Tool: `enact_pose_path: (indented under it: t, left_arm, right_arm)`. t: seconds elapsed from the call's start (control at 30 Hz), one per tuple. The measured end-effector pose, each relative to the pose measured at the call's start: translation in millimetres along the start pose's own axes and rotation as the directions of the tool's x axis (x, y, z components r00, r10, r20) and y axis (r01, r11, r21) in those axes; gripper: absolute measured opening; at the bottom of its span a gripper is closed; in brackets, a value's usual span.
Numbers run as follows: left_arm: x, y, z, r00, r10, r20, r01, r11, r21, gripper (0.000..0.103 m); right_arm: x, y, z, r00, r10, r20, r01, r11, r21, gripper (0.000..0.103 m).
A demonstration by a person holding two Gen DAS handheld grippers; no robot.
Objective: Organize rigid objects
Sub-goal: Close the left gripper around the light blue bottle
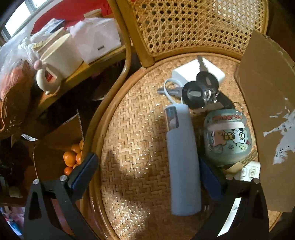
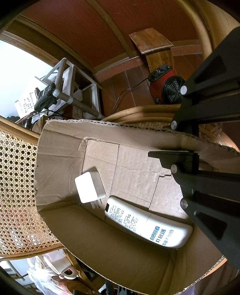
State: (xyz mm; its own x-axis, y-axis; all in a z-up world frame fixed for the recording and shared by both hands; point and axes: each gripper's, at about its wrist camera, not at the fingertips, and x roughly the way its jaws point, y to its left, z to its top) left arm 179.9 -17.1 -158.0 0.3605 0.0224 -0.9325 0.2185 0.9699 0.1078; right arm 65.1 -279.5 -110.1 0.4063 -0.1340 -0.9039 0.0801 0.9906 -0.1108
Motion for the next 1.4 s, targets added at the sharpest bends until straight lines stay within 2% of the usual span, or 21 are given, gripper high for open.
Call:
enact_pose_path:
  t: [0.03,0.13,0.17,0.2,0.27,0.33,0.63,0.73,0.9,1.1,1.4]
  left_arm:
    - [0.1,1.6,-0.6,1.0,-0.019,0.001,0.019,1.0,-0.008,0.094]
    - [1.4,12.2,-1.8,0.996,-0.089,-0.011,0.089,0.994,-0.06,0.077]
    - [0.8,13.2,-2.4,0.994,-0.106,-0.011,0.105,0.992,-0.069,0.066]
    - [-0.8,11.9,-3.1,0.994,-0.108,-0.007,0.108,0.992,-0.068,0.049]
    - [-3.6,4.7,-4.0,0.994,-0.108,0.0,0.108,0.994,-0.027,0.027]
    - [-1.2,1.8,-6.0,0.997,-0.08,0.001,0.08,0.997,-0.009,0.027]
    - [2.5,16.0,-8.6,0.998,-0.065,-0.005,0.065,0.997,-0.038,0.026]
    - [-2.7,23.8,-8.9,0.999,-0.053,-0.011,0.052,0.994,-0.095,0.026]
    - [-17.2,32.3,-13.5,0.996,-0.083,0.021,0.085,0.986,-0.144,0.026]
    - [-29.5,32.0,-15.7,0.994,-0.107,0.028,0.11,0.982,-0.156,0.026]
    - [-54.5,35.0,-17.2,0.98,-0.184,0.076,0.197,0.956,-0.216,0.026]
  right_arm:
    - [-0.3,0.0,-0.1,1.0,0.0,0.0,0.0,1.0,0.0,0.008]
    - [-0.8,-0.4,0.1,1.0,-0.001,0.0,0.001,1.0,-0.001,0.008]
    - [-0.6,-0.4,0.1,1.0,-0.001,0.0,0.001,1.0,-0.001,0.008]
    - [-0.8,-0.4,-0.1,1.0,-0.002,0.0,0.002,1.0,-0.002,0.008]
    - [-0.5,-1.6,0.2,1.0,-0.001,0.0,0.001,1.0,-0.001,0.008]
    - [-0.7,-1.4,0.3,1.0,0.001,0.0,-0.001,1.0,-0.001,0.008]
    - [-1.4,-0.4,0.3,1.0,-0.006,0.0,0.006,1.0,-0.002,0.008]
    - [-1.7,-1.0,0.7,1.0,-0.003,-0.001,0.003,1.0,-0.001,0.008]
    - [-1.4,-2.0,0.7,1.0,-0.002,-0.001,0.002,1.0,-0.004,0.008]
    - [-1.5,-2.0,0.5,1.0,-0.002,-0.001,0.002,1.0,-0.004,0.008]
    - [-1.4,-2.0,0.4,1.0,-0.002,-0.001,0.002,1.0,-0.003,0.008]
